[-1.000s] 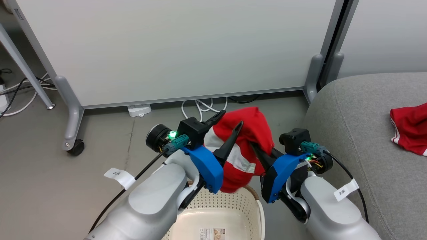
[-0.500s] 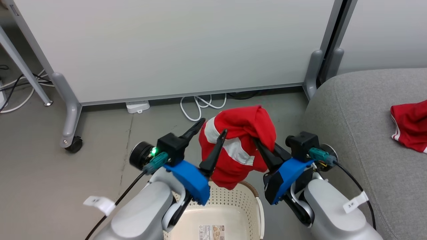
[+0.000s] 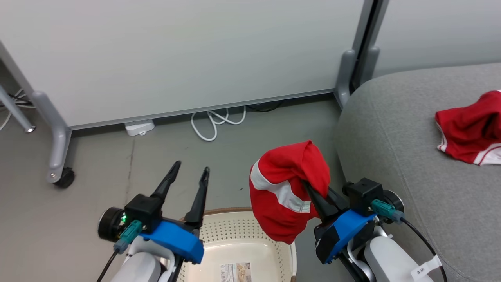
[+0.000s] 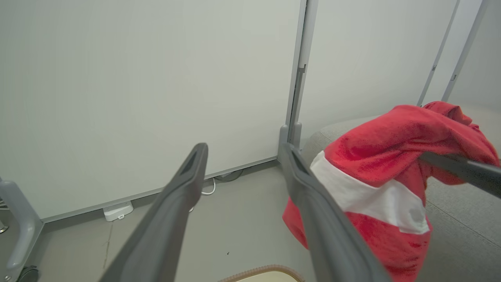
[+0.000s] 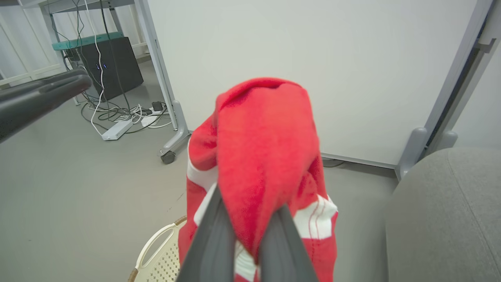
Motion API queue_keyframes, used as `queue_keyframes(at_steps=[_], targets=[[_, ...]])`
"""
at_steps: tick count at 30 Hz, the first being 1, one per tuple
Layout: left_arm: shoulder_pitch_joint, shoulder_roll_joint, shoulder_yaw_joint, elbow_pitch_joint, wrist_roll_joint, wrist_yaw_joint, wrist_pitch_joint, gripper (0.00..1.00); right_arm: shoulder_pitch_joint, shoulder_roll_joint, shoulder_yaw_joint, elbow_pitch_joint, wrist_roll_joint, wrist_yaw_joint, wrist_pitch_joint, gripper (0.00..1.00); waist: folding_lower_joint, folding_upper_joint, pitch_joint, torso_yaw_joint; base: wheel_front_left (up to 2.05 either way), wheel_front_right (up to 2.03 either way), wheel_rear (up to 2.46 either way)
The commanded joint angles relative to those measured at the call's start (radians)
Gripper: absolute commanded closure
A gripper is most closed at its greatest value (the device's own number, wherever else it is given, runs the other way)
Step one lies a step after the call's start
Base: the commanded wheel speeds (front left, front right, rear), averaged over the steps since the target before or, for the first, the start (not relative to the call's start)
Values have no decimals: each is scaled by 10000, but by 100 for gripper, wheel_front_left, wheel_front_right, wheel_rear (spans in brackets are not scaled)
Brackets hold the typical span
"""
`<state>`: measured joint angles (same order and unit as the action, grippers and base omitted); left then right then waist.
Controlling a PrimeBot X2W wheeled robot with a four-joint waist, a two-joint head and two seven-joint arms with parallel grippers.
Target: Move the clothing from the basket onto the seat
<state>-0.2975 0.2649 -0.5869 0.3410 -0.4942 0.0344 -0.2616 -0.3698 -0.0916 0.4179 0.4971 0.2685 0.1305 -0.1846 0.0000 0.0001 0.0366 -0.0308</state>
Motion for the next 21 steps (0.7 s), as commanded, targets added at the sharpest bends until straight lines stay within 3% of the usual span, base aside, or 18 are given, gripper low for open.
queue_keyframes(at_steps=[1, 11, 21], targets=[[322, 57, 312, -122, 193, 13, -49, 0, 255, 18, -125, -280, -137, 5, 130, 100, 0, -1, 27, -276, 0, 0, 0], [1474, 146, 1701, -314, 949, -92, -49, 0, 936, 154, -468, -1644, -450, 5, 772, 100, 0, -1, 292, -1740, 0, 0, 0], [1409, -124, 2254, -441, 1533, -459, -50, 0, 1129, 270, -609, -2222, -461, 5, 855, 100, 0, -1, 745, -3270, 0, 0, 0]])
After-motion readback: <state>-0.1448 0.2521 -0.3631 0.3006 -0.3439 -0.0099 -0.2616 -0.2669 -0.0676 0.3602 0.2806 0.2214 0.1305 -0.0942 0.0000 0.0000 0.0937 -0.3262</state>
